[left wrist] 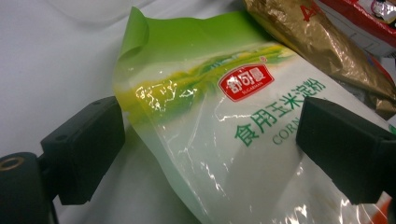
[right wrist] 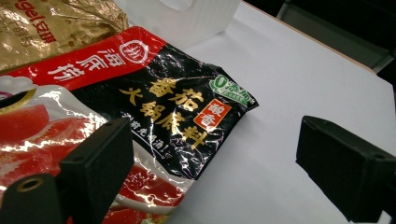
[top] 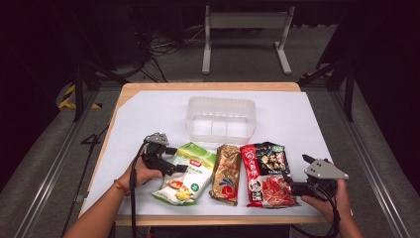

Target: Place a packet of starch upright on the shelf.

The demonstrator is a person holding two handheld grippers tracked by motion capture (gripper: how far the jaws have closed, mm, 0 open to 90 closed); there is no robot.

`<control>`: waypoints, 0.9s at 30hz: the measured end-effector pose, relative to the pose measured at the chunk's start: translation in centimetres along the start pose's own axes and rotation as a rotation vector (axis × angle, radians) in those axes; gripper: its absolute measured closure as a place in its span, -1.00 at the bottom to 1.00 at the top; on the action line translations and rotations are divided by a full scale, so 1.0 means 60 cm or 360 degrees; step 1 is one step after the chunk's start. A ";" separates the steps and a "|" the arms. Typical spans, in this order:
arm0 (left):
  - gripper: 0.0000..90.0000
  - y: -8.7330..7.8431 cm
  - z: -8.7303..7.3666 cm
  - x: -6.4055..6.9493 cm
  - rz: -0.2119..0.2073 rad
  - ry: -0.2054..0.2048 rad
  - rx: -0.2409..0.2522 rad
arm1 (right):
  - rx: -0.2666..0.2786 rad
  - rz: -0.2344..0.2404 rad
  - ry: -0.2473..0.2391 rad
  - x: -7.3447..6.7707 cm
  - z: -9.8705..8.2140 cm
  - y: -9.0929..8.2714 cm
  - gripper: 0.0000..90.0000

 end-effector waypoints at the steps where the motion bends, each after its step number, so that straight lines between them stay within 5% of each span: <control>1: -0.79 0.001 0.001 -0.002 -0.0007 0.0003 -0.0010 | 0.0000 0.0003 -0.0001 0.000 0.000 0.000 -0.74; 9: -0.71 0.018 0.014 -0.006 -0.0064 -0.0022 -0.0033 | -0.0004 0.0043 0.0012 -0.001 0.000 0.004 -0.74; 16: -0.56 0.025 0.024 0.008 0.0032 0.0023 -0.0102 | -0.0004 0.0061 0.0020 -0.002 0.001 0.004 -0.74; 20: -0.10 0.026 0.022 0.012 -0.0046 0.0021 -0.0110 | -0.0017 0.0067 0.0003 -0.005 0.002 0.005 -0.74; 27: 0.77 0.022 0.020 0.009 0.0036 0.0015 -0.0095 | -0.0029 0.0069 -0.0002 -0.007 0.002 0.007 -0.74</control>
Point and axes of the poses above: each handheld gripper's, and its own axes: y roughly forward along the jaws, z roughly out of its top, x roughly to its right, the point moved 1 cm from there along y, roughly forward along the jaws, and after that the axes turned 1 degree about -y, right-handed, at the moved point
